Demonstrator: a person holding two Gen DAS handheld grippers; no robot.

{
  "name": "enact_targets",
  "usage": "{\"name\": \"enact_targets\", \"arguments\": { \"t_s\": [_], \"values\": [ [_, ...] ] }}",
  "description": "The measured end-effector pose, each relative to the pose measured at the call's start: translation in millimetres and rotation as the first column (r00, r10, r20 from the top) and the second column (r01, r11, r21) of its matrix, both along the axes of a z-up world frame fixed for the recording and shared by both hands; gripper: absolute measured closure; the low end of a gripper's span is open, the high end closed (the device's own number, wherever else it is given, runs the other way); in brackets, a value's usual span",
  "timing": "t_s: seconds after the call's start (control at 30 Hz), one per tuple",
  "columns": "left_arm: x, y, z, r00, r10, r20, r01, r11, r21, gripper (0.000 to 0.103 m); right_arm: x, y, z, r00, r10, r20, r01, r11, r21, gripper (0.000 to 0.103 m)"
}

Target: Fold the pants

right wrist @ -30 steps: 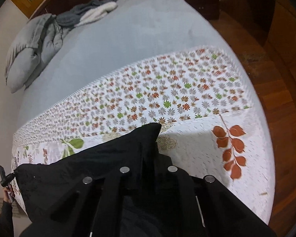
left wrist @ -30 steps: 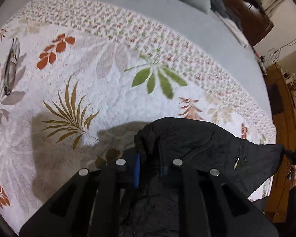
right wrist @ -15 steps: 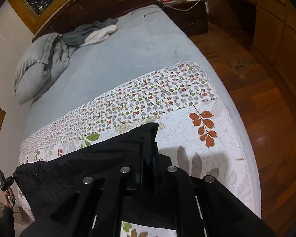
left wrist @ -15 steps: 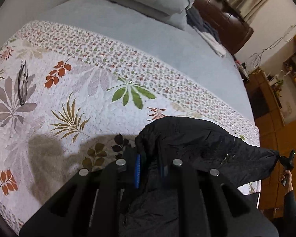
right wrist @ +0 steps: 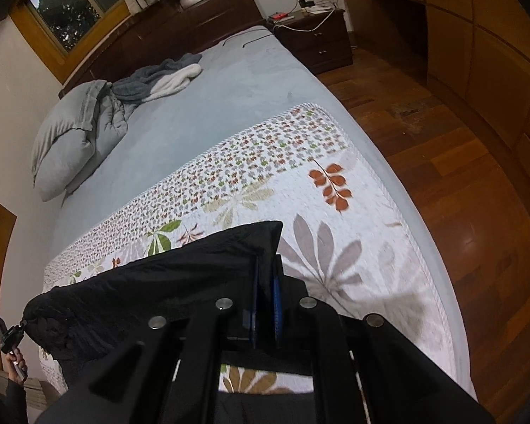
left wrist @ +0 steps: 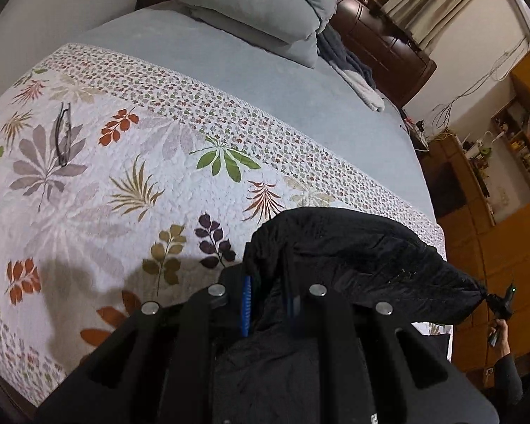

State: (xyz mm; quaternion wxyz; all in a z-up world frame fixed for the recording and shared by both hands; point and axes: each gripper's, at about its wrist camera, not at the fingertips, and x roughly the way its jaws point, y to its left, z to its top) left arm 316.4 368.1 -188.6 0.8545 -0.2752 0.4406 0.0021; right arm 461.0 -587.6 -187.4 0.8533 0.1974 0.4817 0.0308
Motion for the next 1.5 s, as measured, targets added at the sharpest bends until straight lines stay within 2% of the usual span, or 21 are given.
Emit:
{"name": "enact_targets", "arguments": {
  "t_s": [0.6,1.03,1.27,1.43,1.5],
  "values": [
    [-82.7,-11.9,2.3,0.999,0.034,0.003,-0.034,0.999,-0.002,0.091,-108.5,-16.9,-0.4,0.997,-0.053,0.052,0.052,0.998,0.038,0.096],
    [-133.1,-14.4,-17.0,1.0,0.013,-0.022,-0.013,1.0,0.012,0.09,-186.9,-15.9,-9.9,0.992,-0.113,0.062,0.11,0.993,0.049,0.097],
    [-149.0,-17.8,-26.4,0.999,-0.024,-0.047,0.028,0.997,0.078,0.09,-216.6,-16.0,-23.1,0.988,-0.148,0.04,0.146,0.988,0.051,0.097],
    [-157.0,-25.0,-38.1,0.994,-0.071,-0.089,0.083,0.985,0.15,0.088,-237.4,-17.5,-45.1,0.984,-0.177,0.008,0.176,0.983,0.061,0.097],
    [-160.8,-29.3,-48.3,0.988,-0.088,-0.123,0.11,0.976,0.186,0.087,-244.1,-17.8,-52.5,0.982,-0.188,-0.003,0.187,0.98,0.062,0.102]
  ]
}}
